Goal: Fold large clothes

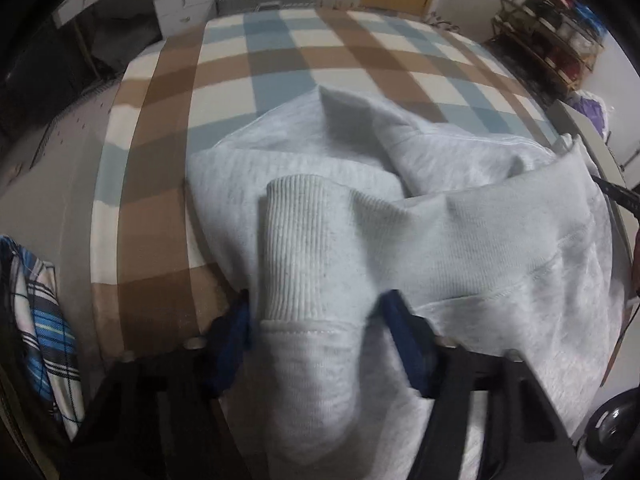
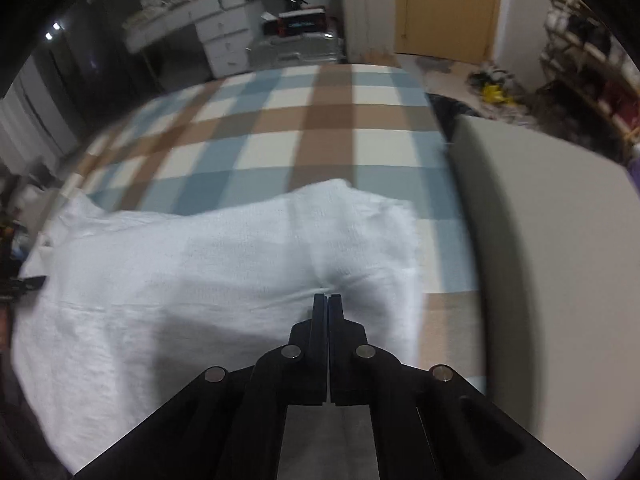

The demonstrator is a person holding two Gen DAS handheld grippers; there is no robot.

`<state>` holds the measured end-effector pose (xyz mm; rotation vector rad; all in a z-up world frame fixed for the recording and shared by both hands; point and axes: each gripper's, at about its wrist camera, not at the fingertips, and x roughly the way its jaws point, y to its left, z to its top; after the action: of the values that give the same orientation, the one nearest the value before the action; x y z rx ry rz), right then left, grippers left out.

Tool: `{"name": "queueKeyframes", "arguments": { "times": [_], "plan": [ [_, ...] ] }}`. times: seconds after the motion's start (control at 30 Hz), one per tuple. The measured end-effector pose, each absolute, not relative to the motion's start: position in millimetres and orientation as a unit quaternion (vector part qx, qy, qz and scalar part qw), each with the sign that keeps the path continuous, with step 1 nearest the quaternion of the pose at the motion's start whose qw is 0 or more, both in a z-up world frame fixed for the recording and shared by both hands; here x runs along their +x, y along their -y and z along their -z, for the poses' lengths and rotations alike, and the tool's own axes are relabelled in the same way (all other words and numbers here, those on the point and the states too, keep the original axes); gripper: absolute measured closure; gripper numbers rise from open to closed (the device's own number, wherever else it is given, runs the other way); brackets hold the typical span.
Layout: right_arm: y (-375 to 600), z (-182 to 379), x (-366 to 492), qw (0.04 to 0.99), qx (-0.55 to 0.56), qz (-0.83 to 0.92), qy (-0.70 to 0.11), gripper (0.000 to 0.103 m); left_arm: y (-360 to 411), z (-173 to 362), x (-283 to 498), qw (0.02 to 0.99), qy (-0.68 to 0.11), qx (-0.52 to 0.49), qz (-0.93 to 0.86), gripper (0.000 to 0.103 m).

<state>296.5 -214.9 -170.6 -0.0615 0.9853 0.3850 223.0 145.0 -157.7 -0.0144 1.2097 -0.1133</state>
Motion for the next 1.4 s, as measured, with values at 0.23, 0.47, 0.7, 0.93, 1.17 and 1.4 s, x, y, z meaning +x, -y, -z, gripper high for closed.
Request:
{"name": "queueKeyframes", "arguments": {
  "times": [0.23, 0.47, 0.7, 0.93, 1.17, 1.4],
  "plan": [
    [217.1, 130.2, 244.7, 0.899, -0.023, -0.217, -0.38, 0.103, -124.5, 124.7, 191.6, 0.855, -0.514, 0.061, 0.031, 0.091],
    [227.9, 121.5, 270.2, 0.915, -0.049, -0.161, -0.366, 0.089, -115.5, 137.9, 204.8, 0.845, -0.509, 0.165, -0.006, 0.082],
    [221.7, 166.8, 331.7, 0.882, -0.103, -0.144, -0.436, 0.059, -123.5, 143.7, 203.0, 0.845, -0.515, 0.145, -0.006, 0.062],
    [216.1, 169.9, 326.8, 0.874, -0.106, -0.18, -0.44, 0.09, -138.2, 139.3, 194.1, 0.861, -0.504, 0.058, 0.023, 0.089],
    [213.4, 142.4, 270.5, 0.896, -0.127, -0.199, -0.375, 0.093, -127.4, 119.6, 170.4, 0.884, -0.46, 0.086, -0.002, 0.096],
    [233.9, 104.0, 242.5, 0.921, -0.048, -0.222, -0.318, 0.094, -121.7, 114.5, 158.7, 0.889, -0.442, 0.118, -0.019, 0.094]
  ]
}}
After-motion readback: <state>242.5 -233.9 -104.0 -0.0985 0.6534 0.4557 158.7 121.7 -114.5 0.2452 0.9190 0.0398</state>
